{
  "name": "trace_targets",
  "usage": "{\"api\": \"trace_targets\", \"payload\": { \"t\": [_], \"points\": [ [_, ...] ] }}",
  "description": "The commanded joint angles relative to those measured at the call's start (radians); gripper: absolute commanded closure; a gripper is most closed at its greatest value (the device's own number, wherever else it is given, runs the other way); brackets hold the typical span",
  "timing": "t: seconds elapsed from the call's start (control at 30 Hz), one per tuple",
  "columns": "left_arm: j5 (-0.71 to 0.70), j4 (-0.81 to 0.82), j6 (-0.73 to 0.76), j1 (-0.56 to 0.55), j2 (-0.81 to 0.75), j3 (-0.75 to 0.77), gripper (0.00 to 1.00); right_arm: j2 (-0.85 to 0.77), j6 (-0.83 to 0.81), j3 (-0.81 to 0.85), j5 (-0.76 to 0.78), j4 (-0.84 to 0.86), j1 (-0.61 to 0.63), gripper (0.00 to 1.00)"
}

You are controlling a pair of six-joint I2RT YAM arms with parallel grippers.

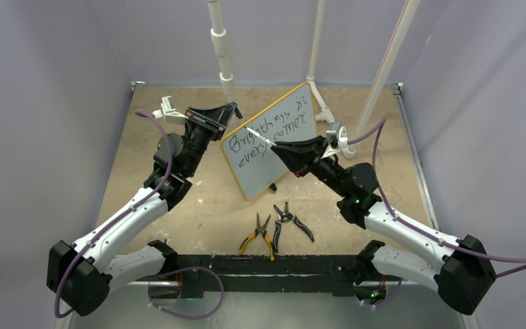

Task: Write a sentence on the whiteboard
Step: Close the whiteboard marker at the center of the board.

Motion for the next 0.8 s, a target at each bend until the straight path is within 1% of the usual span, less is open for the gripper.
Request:
{"api": "trace_targets", "payload": {
  "t": [0.0, 0.23, 0.77],
  "points": [
    [0.0, 0.077, -0.017, -0.024, 0.01, -0.011, 1.0, 0.005, 0.019, 0.043, 0.055, 0.031, 0.009, 1.0],
    [-0.002, 0.082, -0.019, -0.043, 0.018, -0.009, 1.0, -0.001, 0.023, 0.043, 0.107, 0.011, 0.01, 1.0],
    [-0.007, 0.086, -0.014, -0.055, 0.021, -0.003, 1.0, 0.028, 0.024, 0.061, 0.113, -0.018, 0.011, 1.0]
  ]
}}
